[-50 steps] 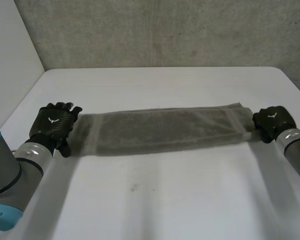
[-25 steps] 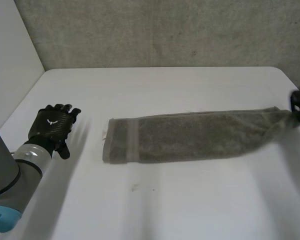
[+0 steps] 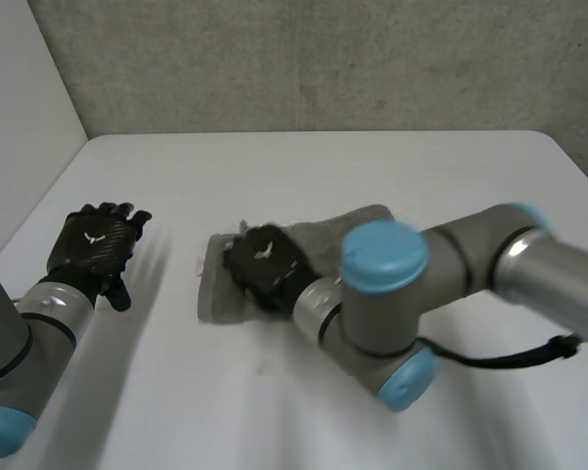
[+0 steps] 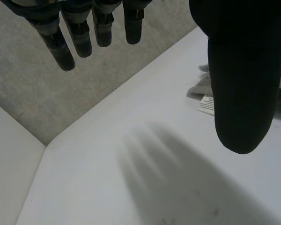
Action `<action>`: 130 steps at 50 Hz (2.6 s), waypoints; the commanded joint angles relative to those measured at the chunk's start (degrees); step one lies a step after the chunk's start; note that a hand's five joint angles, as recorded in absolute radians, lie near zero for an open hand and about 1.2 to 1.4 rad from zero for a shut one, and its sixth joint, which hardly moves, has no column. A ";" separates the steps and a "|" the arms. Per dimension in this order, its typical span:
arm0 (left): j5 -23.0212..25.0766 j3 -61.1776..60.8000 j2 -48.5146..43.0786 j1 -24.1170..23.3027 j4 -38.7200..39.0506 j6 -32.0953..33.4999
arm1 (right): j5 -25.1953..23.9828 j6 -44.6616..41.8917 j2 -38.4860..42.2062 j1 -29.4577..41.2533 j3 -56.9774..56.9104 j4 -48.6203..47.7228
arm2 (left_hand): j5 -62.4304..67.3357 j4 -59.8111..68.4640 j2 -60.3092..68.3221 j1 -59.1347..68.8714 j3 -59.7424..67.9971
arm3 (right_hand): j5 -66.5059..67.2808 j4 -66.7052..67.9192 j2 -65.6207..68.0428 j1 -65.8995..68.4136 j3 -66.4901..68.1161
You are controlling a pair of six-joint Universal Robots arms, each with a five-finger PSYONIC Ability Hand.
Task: Fold the towel.
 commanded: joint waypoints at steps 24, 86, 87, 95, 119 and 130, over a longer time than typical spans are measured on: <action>-0.02 5.21 -2.06 -6.13 1.84 -0.07 | 6.04 2.59 -16.46 -14.84 14.24 3.61 | -1.47 0.45 0.60 -0.15 0.38 | -56.44 -58.52 -57.82 -68.35 -58.12; -8.11 9.78 -5.93 -17.03 -0.36 -8.34 | -1.17 -26.94 -13.91 -5.44 20.48 -1.05 | -1.47 0.45 0.60 -0.15 0.38 | 13.56 11.48 12.18 1.65 11.88; -7.93 9.34 -5.58 -16.68 -0.27 -8.34 | -2.73 -28.51 -13.30 -4.65 21.53 -0.09 | -1.47 0.45 0.60 -0.15 0.38 | 13.56 11.48 12.18 1.65 11.88; -7.75 10.21 -5.31 -16.15 -0.19 -8.42 | -6.00 -29.23 -15.65 -5.17 24.70 3.00 | -1.47 0.45 0.60 -0.15 0.38 | 8.46 6.38 7.07 -3.45 6.77; -11.10 40.25 -19.88 -28.61 -12.64 -17.99 | -4.77 17.62 -29.82 -30.49 25.14 2.65 | -0.59 1.34 1.49 0.73 1.26 | -56.44 -58.52 -57.82 -68.35 -58.12; -11.62 53.19 -32.45 -33.29 -22.68 -26.35 | -5.30 14.46 -19.55 -30.58 15.75 15.46 | -0.59 1.34 1.49 0.73 1.26 | -56.44 -58.52 -57.82 -68.35 -58.12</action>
